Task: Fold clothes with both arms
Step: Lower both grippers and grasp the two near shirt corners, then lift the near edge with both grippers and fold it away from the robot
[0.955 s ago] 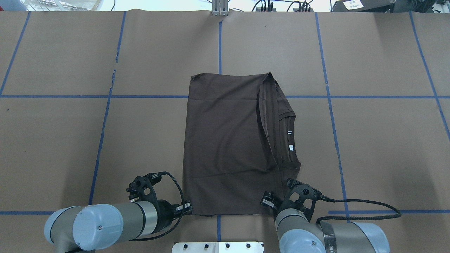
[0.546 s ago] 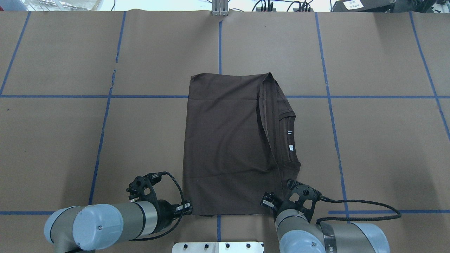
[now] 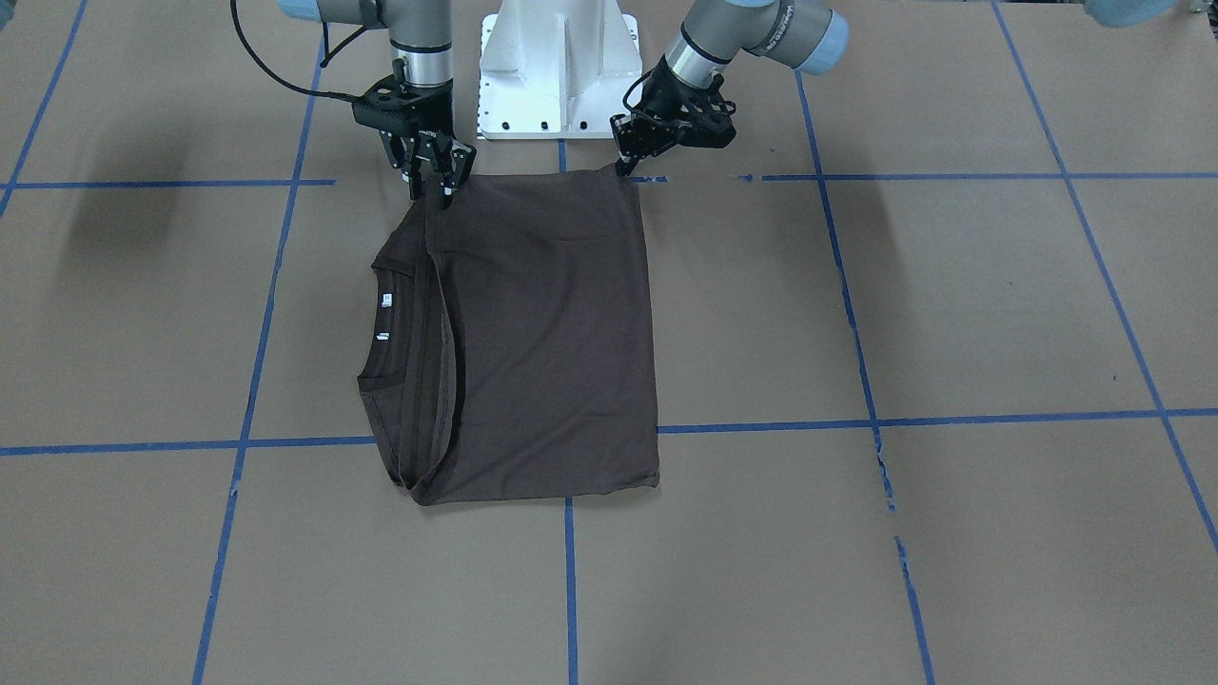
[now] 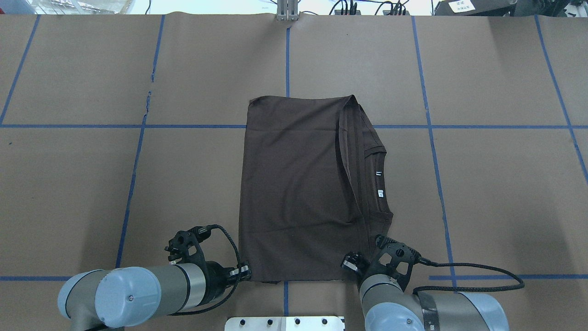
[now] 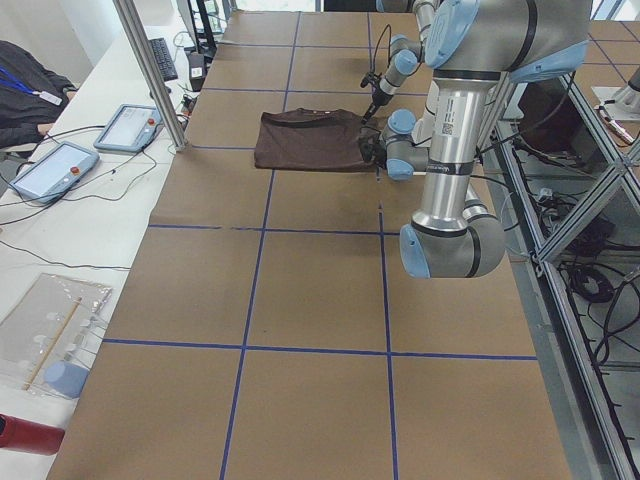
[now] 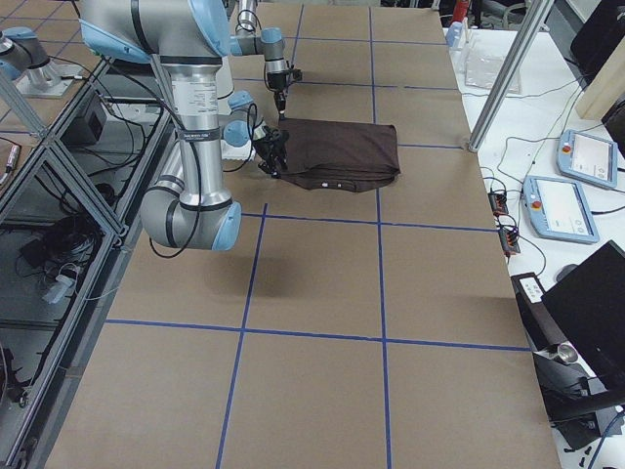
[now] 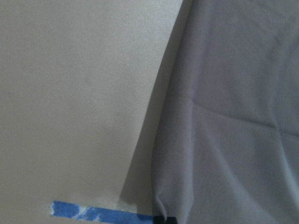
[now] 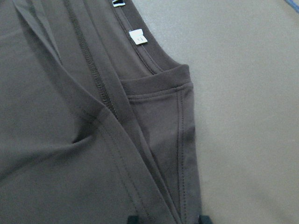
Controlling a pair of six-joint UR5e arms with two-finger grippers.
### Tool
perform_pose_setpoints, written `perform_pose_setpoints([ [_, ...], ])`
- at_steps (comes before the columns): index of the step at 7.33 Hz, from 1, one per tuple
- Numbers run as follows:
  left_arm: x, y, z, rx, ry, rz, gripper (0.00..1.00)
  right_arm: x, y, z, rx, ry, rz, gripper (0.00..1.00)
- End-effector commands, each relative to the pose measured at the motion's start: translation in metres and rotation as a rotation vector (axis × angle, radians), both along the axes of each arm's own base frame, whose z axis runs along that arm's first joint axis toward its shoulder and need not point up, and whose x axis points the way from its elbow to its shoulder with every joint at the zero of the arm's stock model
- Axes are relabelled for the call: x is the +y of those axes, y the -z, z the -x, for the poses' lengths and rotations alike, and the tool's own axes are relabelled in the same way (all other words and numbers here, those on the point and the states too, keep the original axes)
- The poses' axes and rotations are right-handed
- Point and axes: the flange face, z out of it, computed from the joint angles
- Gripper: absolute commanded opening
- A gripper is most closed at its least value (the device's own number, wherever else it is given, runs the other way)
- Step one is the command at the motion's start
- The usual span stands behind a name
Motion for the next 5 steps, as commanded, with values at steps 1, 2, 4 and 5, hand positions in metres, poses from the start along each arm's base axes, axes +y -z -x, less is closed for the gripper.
perform_pose_setpoints([
  [1, 0.0, 0.0, 0.0, 0.0, 0.0, 0.0, 0.0, 0.0, 0.003, -0.001, -0.012, -0.01, 0.008, 0.0],
  [2, 0.0, 0.001, 0.0, 0.002, 0.0, 0.0, 0.0, 0.0, 0.005, -0.001, -0.016, -0.01, 0.008, 0.0],
  [4, 0.001, 0.007, 0.005, 0.014, 0.0, -0.002, 0.0, 0.0, 0.01, -0.002, -0.026, -0.01, 0.007, 0.0],
  [5, 0.001, 0.019, 0.015, 0.033, -0.004, -0.007, 0.0, -0.002, 0.022, -0.011, -0.051, -0.012, 0.009, 0.0],
])
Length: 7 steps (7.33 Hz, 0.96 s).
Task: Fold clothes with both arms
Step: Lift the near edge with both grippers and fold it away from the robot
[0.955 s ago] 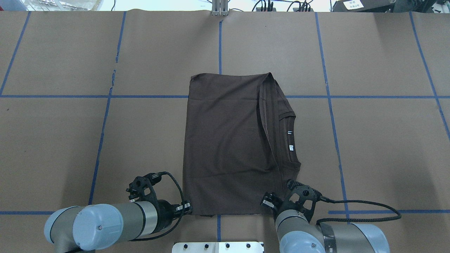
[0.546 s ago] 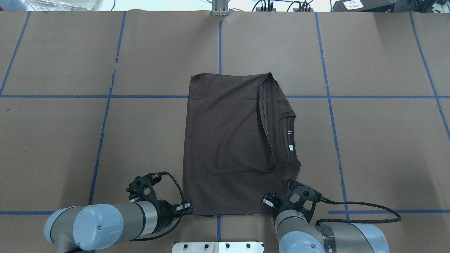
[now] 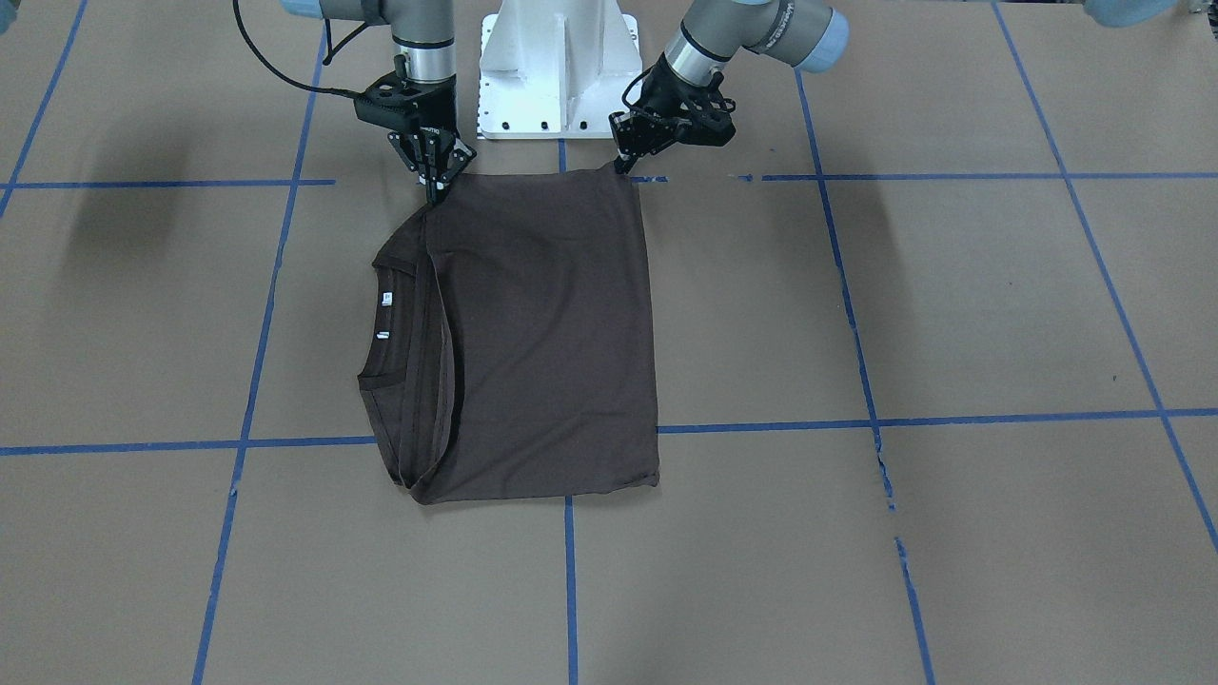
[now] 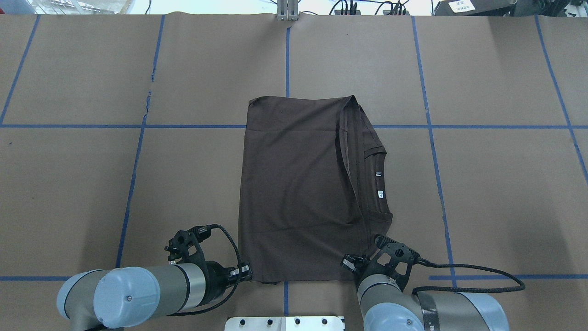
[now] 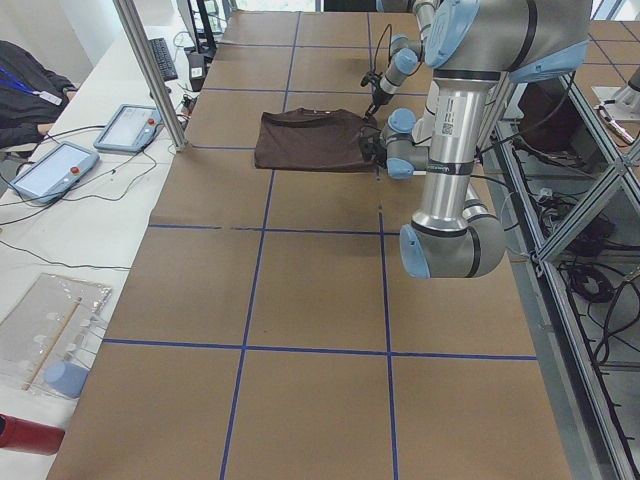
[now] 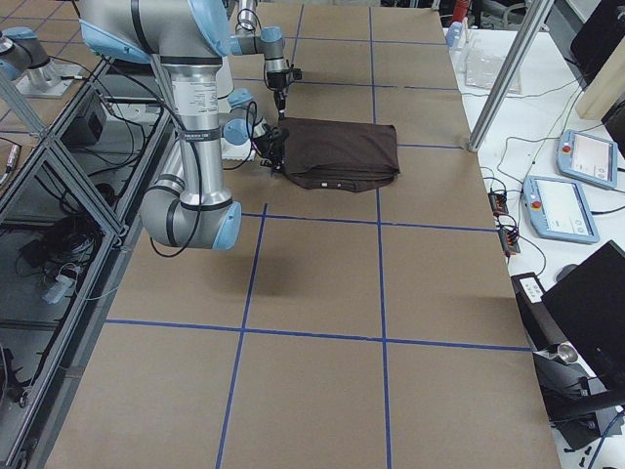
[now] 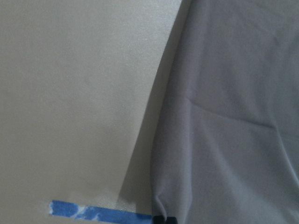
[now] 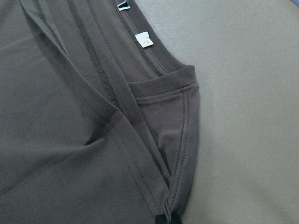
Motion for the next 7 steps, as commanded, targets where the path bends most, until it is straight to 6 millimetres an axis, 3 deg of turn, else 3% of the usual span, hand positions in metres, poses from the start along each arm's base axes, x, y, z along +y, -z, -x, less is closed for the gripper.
perform_pose_setpoints([
  [1, 0.005, 0.041, 0.034, 0.005, -0.023, -0.004, 0.0, -0.003, 0.034, -0.028, -0.072, 0.0, -0.001, 0.0],
  [3, 0.02, 0.108, 0.109, 0.01, -0.071, 0.011, 0.0, 0.001, 0.085, -0.085, -0.085, 0.01, 0.007, 0.0],
  [4, 0.027, 0.128, 0.14, -0.009, -0.087, 0.017, 0.0, 0.008, 0.103, -0.115, -0.088, 0.046, 0.052, 0.0],
  [5, 0.033, 0.138, 0.153, -0.022, -0.134, 0.035, 0.0, 0.009, 0.105, -0.119, -0.079, 0.05, 0.056, 0.0],
  [7, 0.029, 0.136, 0.141, -0.046, -0.135, 0.024, 0.0, 0.007, 0.102, -0.107, -0.059, 0.054, 0.052, 0.0],
])
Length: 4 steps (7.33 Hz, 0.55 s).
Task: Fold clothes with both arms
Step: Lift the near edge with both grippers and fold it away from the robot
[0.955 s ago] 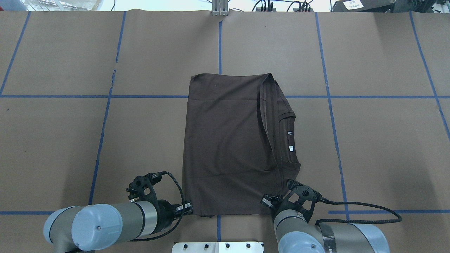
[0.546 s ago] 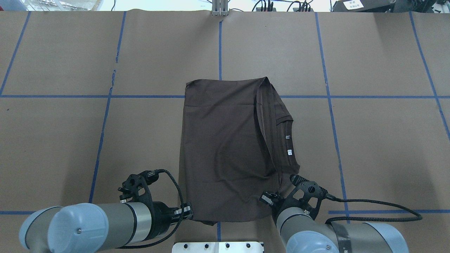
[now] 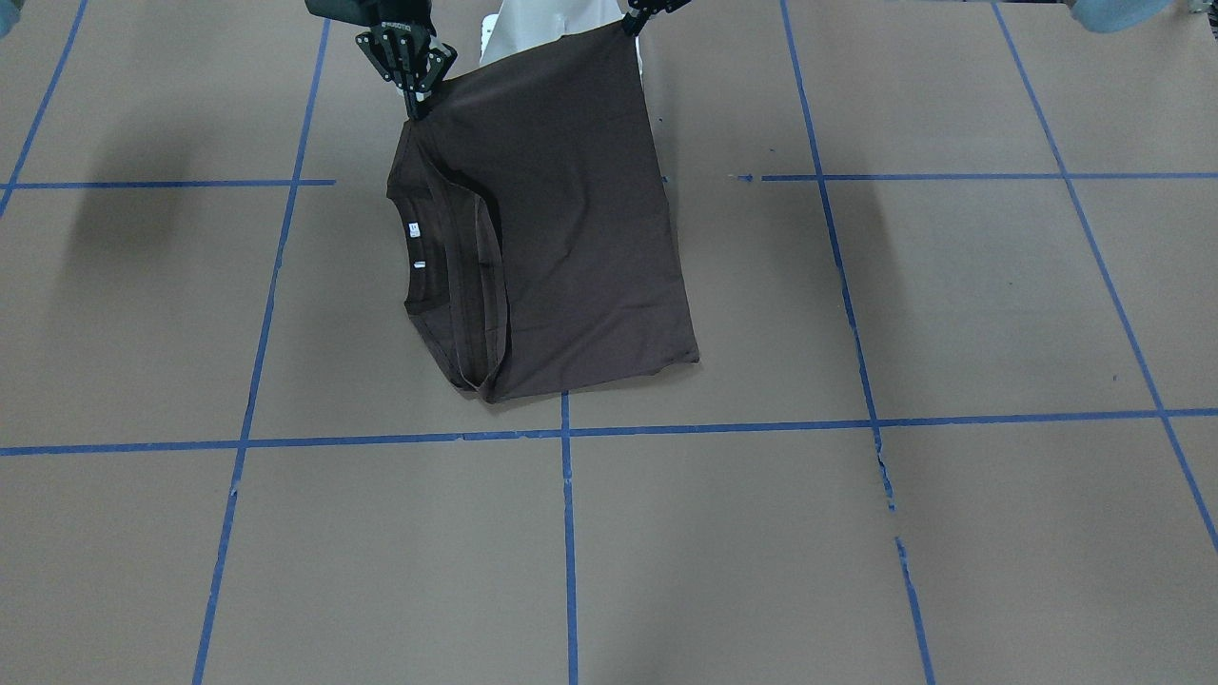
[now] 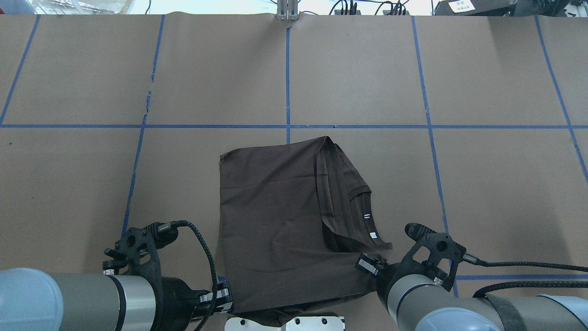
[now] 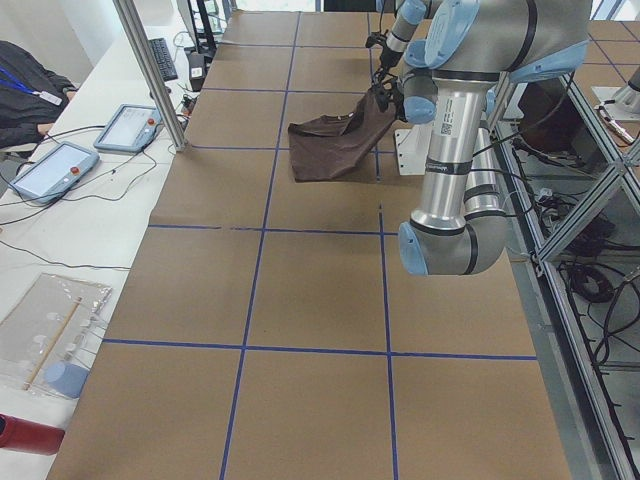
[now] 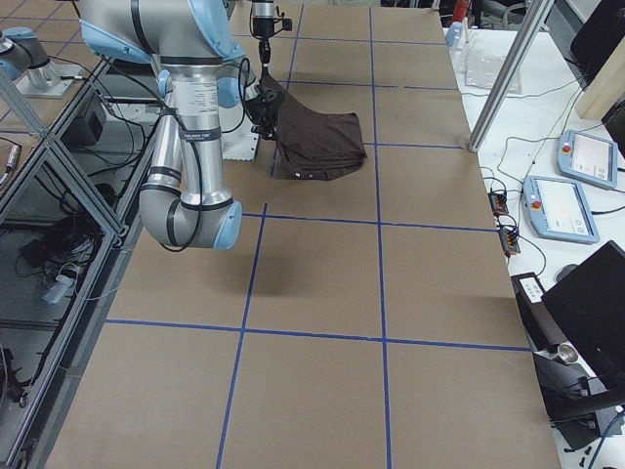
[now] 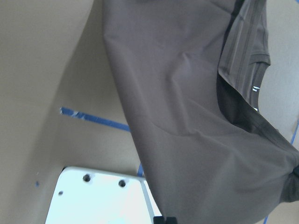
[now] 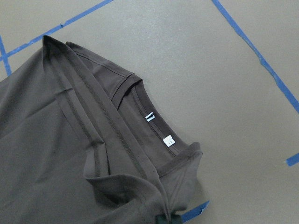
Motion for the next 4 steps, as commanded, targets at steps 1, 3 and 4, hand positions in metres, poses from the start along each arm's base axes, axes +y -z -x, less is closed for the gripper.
perform_pose_setpoints([
  [1, -0.017, 0.0, 0.003, -0.018, 0.013, -0.056, 0.0, -0.024, 0.006, 0.019, 0.019, -0.04, -0.002, 0.0],
  [3, -0.056, -0.008, -0.005, -0.066, 0.063, -0.118, 0.0, -0.078, 0.02, 0.046, 0.038, -0.071, 0.011, 0.0],
  [4, -0.077, -0.015, -0.014, -0.098, 0.087, -0.132, 0.0, -0.105, 0.027, 0.053, 0.055, -0.089, -0.003, 0.0],
])
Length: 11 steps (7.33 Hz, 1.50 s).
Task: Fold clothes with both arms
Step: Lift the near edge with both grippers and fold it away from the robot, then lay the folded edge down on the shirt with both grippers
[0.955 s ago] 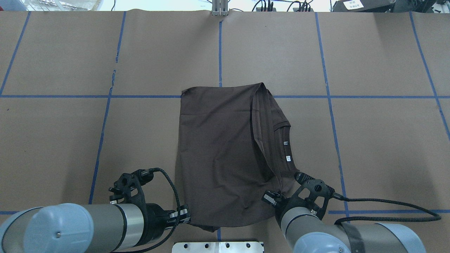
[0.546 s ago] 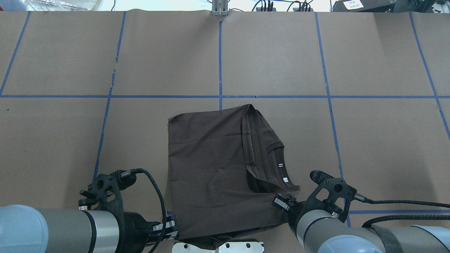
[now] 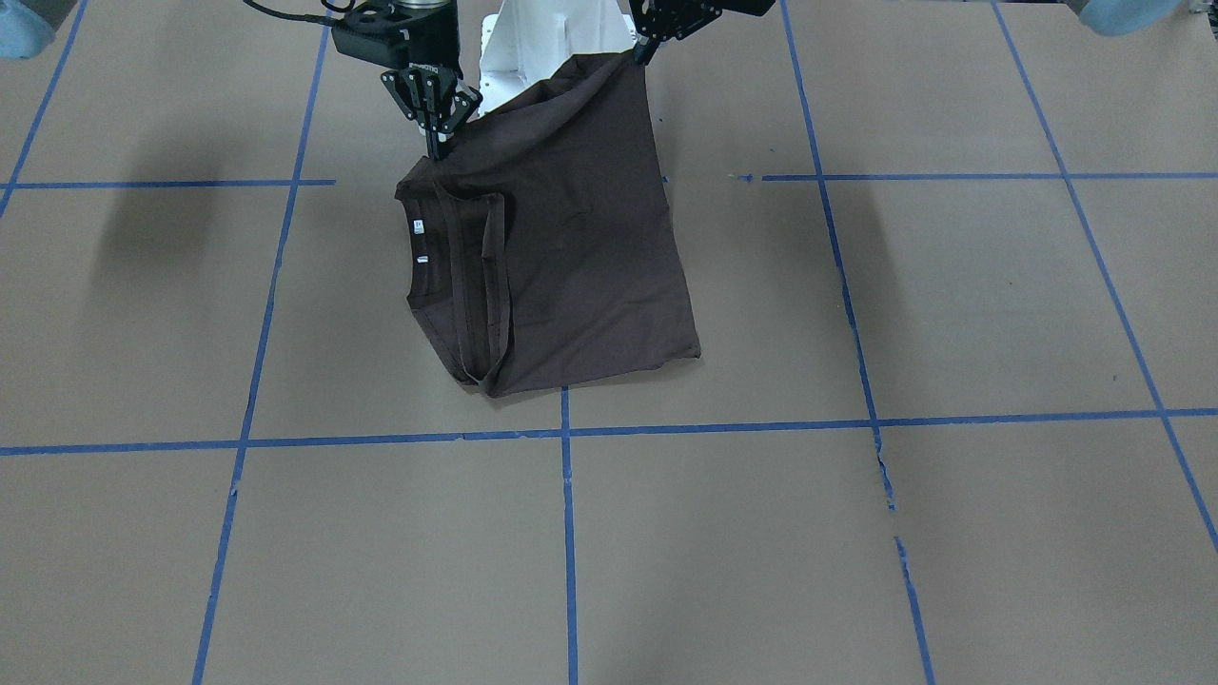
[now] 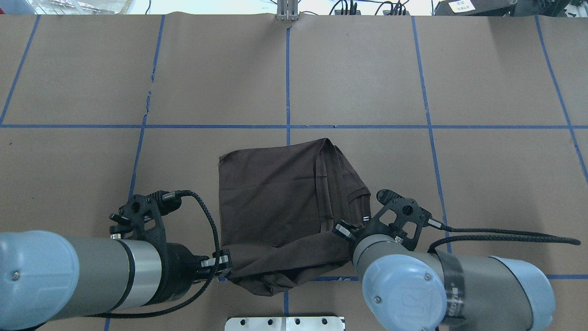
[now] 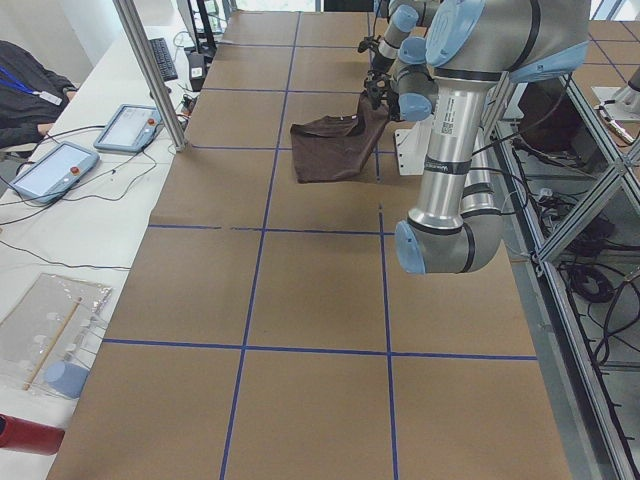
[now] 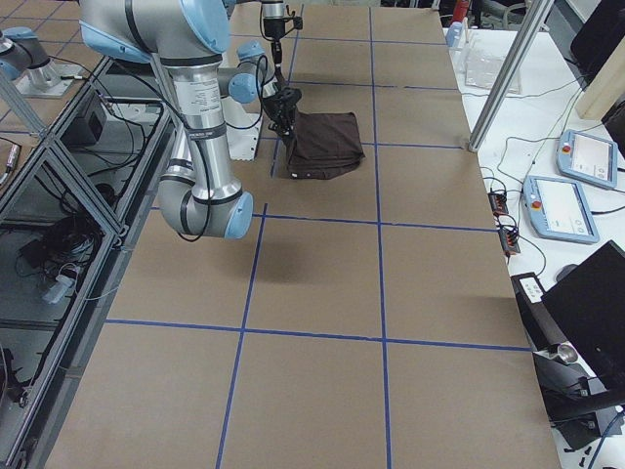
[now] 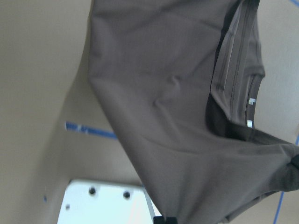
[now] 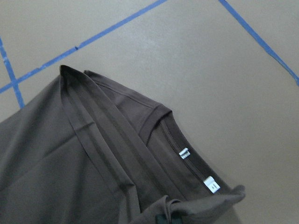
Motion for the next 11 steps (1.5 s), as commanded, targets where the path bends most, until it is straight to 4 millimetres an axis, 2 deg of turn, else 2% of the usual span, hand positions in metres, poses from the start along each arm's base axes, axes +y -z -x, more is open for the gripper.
perform_pose_setpoints([
  [1, -0.046, -0.014, -0.017, -0.07, 0.049, -0.048, 0.0, -0.061, 0.009, 0.011, 0.042, -0.025, -0.004, 0.0],
  [2, -0.065, -0.028, -0.025, -0.111, 0.066, -0.06, 0.0, -0.081, 0.006, 0.013, 0.056, -0.024, -0.016, 0.0],
  [4, -0.101, -0.045, -0.044, -0.176, 0.096, -0.073, 0.0, -0.124, -0.009, 0.054, 0.057, -0.052, -0.031, 0.0],
  [5, -0.113, -0.055, -0.057, -0.199, 0.104, -0.07, 0.0, -0.137, -0.022, 0.072, 0.061, -0.051, -0.039, 0.0],
  [7, -0.138, -0.083, -0.081, -0.197, 0.125, -0.075, 0.0, -0.166, -0.042, 0.096, 0.08, -0.053, -0.054, 0.0],
  [9, -0.162, -0.119, -0.103, -0.217, 0.141, -0.069, 0.0, -0.176, -0.057, 0.103, 0.101, -0.049, -0.057, 0.0],
  [10, -0.167, -0.129, -0.11, -0.231, 0.138, -0.073, 0.0, -0.177, -0.06, 0.104, 0.107, -0.048, -0.055, 0.0],
  [11, -0.169, -0.13, -0.112, -0.232, 0.138, -0.077, 0.0, -0.177, -0.064, 0.106, 0.118, -0.041, -0.055, 0.0],
])
